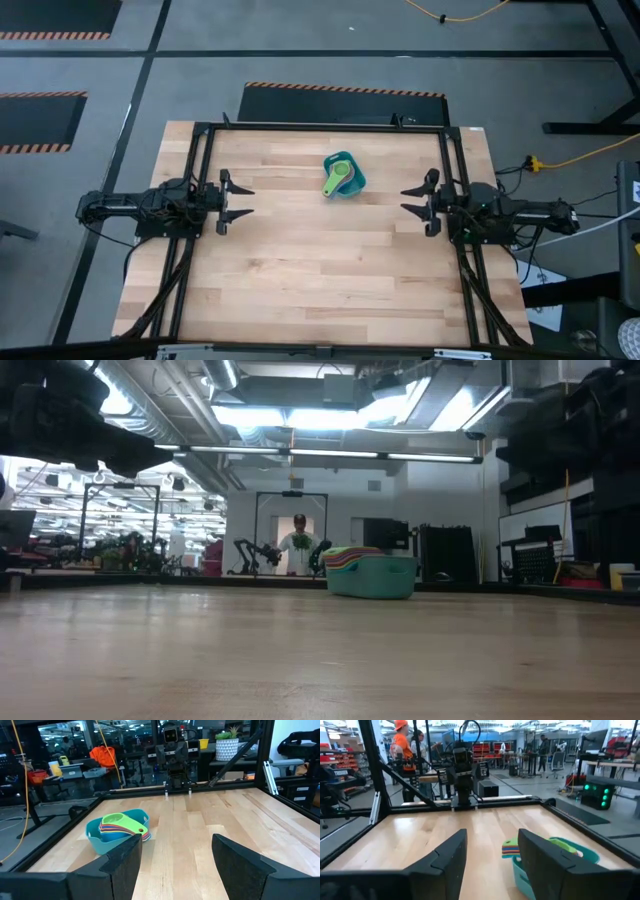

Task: Nest measuring cups in basket
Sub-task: Return to Home Position

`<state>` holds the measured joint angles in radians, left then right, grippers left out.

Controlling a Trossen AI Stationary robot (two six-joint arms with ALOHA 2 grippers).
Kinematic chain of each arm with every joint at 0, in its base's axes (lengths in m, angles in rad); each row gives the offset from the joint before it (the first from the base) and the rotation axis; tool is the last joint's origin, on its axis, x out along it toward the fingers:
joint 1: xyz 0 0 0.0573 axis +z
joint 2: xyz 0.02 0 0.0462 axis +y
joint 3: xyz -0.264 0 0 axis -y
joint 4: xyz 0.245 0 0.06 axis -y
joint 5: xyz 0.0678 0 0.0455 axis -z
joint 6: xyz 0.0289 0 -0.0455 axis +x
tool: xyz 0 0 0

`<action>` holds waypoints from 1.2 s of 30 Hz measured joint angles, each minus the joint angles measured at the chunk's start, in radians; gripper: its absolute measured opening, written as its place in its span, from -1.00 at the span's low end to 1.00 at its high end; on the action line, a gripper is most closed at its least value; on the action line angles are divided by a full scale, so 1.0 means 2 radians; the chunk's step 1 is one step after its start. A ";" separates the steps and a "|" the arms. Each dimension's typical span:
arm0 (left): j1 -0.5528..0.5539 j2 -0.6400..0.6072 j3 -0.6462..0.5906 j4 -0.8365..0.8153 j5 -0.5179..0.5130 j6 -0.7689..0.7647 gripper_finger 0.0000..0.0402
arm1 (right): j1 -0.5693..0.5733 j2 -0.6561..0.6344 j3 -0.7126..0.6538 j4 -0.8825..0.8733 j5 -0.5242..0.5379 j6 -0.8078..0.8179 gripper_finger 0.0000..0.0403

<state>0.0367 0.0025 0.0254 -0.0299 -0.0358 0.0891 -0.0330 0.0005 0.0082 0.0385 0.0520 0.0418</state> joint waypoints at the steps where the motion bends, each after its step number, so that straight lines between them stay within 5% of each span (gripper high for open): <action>1: 0.000 0.000 0.000 0.000 0.000 0.000 0.17 | 0.000 0.000 0.000 0.000 0.000 -0.005 -0.10; 13: 0.000 0.000 0.000 0.000 0.000 0.000 0.17 | 0.000 0.002 0.000 -0.002 0.000 -0.076 -0.10; 36: 0.000 0.000 0.000 0.000 0.000 0.000 0.17 | 0.000 0.002 0.000 -0.003 0.000 -0.063 -0.10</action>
<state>0.0368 0.0025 0.0254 -0.0297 -0.0360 0.0891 -0.0334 0.0040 0.0086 0.0326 0.0517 -0.0843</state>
